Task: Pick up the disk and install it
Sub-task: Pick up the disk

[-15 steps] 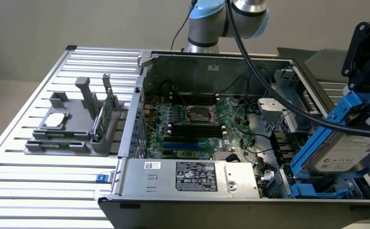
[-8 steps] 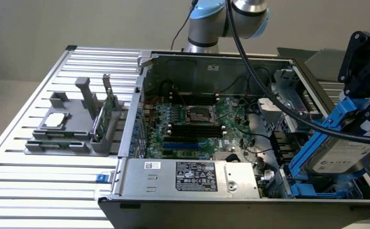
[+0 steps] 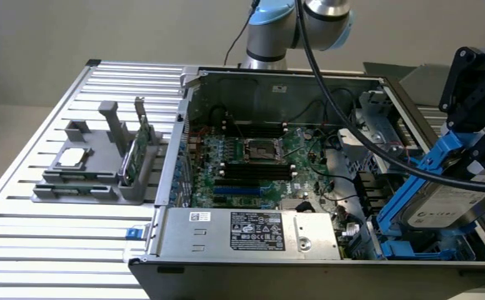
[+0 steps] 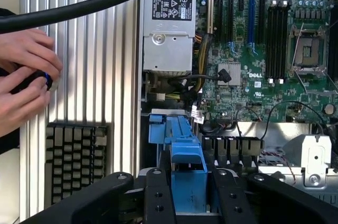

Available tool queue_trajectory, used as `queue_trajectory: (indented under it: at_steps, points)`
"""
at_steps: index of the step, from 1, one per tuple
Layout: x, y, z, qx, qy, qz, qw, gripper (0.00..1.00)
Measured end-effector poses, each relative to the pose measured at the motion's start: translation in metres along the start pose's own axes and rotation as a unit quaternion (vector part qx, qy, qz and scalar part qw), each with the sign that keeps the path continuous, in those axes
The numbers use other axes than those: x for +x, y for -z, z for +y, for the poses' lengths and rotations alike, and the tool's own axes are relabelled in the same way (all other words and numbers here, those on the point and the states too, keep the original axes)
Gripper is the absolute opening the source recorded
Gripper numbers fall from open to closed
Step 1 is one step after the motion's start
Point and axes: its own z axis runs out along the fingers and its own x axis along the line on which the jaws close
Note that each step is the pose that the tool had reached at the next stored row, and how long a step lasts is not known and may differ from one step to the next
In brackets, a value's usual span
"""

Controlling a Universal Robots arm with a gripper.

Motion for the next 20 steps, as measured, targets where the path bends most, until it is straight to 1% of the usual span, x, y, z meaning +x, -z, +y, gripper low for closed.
queue_trajectory:
  at_steps: [10,20]
  points:
    - [-0.001,-0.0045,-0.0011,0.0000,0.000,0.0001,1.0000,0.33]
    - [-0.001,-0.0126,-0.0019,0.0000,-0.002,-0.0001,1.0000,0.33]
